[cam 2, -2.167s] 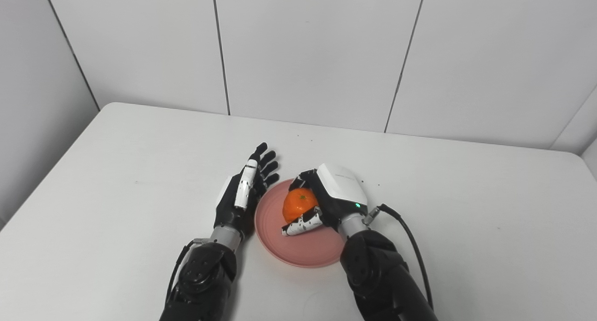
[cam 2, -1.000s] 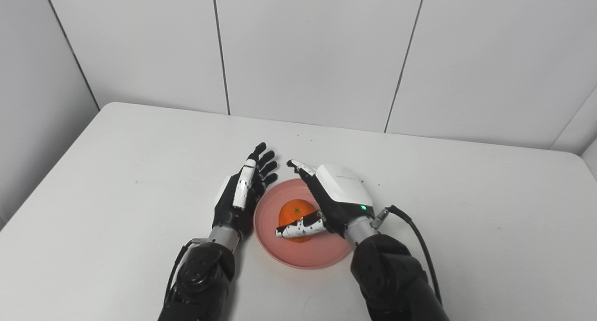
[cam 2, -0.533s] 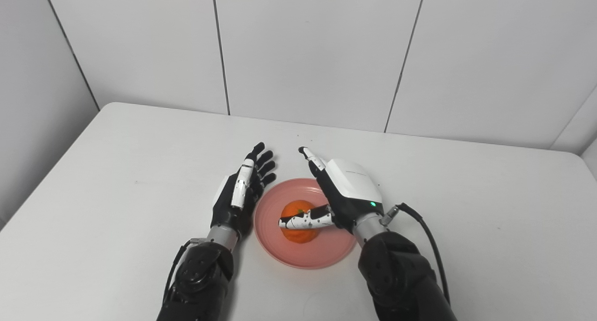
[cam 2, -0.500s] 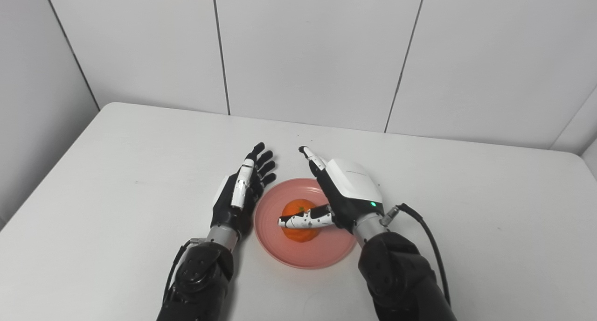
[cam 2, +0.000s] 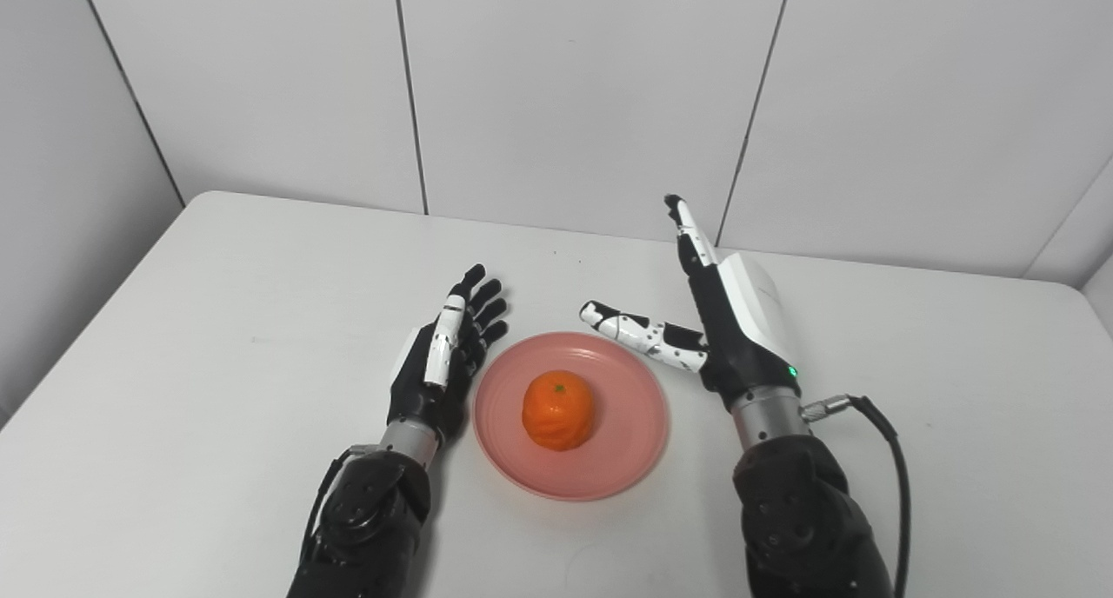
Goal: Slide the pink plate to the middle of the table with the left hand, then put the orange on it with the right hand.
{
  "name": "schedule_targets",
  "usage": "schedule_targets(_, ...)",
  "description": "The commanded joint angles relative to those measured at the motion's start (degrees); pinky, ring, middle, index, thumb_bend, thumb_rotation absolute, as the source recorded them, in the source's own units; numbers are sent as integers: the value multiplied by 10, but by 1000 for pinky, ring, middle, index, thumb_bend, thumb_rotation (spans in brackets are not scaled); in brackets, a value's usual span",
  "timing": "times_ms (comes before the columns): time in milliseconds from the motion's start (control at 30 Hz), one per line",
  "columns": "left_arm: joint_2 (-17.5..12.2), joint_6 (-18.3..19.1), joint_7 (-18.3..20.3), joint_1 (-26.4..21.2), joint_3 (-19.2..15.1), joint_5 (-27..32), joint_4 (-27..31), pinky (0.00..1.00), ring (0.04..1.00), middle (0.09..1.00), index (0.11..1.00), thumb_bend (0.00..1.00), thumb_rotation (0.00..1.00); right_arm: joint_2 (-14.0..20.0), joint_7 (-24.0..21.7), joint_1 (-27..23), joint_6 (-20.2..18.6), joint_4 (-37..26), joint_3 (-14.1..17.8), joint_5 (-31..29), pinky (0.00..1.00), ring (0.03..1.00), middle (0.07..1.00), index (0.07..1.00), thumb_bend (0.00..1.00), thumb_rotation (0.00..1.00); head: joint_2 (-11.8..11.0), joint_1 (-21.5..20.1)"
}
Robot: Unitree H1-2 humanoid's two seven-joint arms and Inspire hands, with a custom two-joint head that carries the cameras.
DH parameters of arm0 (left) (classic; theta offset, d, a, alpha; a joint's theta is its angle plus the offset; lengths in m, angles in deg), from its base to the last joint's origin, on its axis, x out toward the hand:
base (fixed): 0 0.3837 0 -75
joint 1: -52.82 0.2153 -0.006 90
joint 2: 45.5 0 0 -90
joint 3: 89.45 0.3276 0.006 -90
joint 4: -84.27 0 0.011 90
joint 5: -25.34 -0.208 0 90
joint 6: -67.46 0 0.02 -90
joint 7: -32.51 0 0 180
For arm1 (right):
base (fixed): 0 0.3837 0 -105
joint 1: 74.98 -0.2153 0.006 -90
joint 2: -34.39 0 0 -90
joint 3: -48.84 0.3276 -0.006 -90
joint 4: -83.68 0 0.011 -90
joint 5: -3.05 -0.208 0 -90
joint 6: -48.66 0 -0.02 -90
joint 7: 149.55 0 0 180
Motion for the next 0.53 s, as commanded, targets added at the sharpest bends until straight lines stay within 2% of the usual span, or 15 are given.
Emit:
schedule_targets(0, -4, -6, 2, 0, 0, 0, 4, 925, 929, 934, 929, 399, 1000, -6, 32, -3, 31, -19, 24, -26, 877, 943, 974, 997, 868, 937, -1, 0)
schedule_targets(67, -5, -8, 3, 1, 0, -2, 4, 921, 929, 933, 928, 398, 1000, -5, 45, 9, 38, -15, 34, -38, 880, 948, 975, 992, 837, 990, -2, 1)
schedule_targets(133, -6, -9, 5, 2, 1, -3, 5, 921, 929, 934, 929, 398, 1000, -3, 54, 18, 41, -12, 39, -45, 879, 950, 974, 985, 819, 998, -4, 2)
schedule_targets(300, -9, -12, 8, 6, 2, -2, 9, 918, 928, 934, 930, 397, 1000, -25, 63, 46, 62, 10, 83, -160, 889, 950, 977, 984, 764, 1000, -6, -6)
schedule_targets(433, -14, -18, 12, 15, 8, -9, 24, 919, 932, 939, 930, 401, 1000, -33, 69, 59, 64, 21, 87, -190, 876, 941, 975, 989, 791, 1000, -8, -6)
schedule_targets(500, -16, -19, 14, 21, 12, -11, 35, 923, 932, 942, 934, 398, 1000, -37, 69, 62, 55, 22, 88, -207, 903, 961, 988, 996, 808, 1000, -9, -6)
